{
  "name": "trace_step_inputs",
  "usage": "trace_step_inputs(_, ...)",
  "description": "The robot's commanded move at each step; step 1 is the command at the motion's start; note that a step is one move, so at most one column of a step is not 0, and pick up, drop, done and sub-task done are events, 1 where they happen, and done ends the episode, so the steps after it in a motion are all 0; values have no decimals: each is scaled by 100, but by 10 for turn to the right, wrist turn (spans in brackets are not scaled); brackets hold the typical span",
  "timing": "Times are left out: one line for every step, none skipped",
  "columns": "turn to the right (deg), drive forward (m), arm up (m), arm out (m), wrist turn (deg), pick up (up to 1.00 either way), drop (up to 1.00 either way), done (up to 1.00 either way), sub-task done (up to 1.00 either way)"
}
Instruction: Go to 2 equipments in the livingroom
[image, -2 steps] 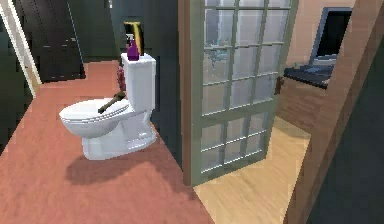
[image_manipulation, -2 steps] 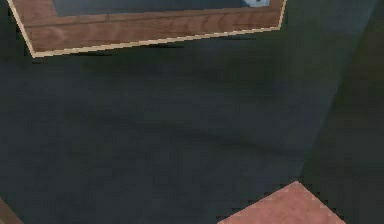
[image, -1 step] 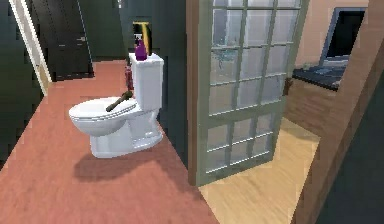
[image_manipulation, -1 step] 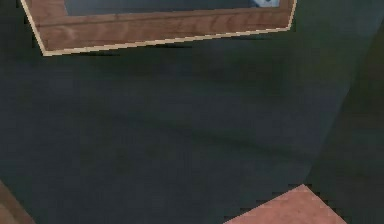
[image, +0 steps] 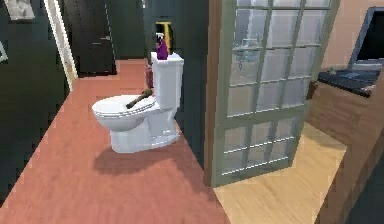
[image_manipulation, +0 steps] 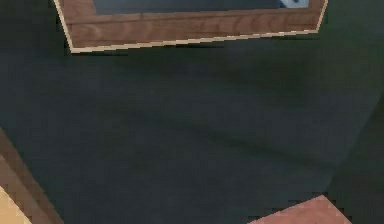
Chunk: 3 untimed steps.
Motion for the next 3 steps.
trace_step_inputs(0, 55, 0, 0, 0, 0, 0, 0, 0)
trace_step_inputs(450, 0, 0, 0, 0, 0, 0, 0, 0)
trace_step_inputs(30, 0, 0, 0, 0, 0, 0, 0, 0)
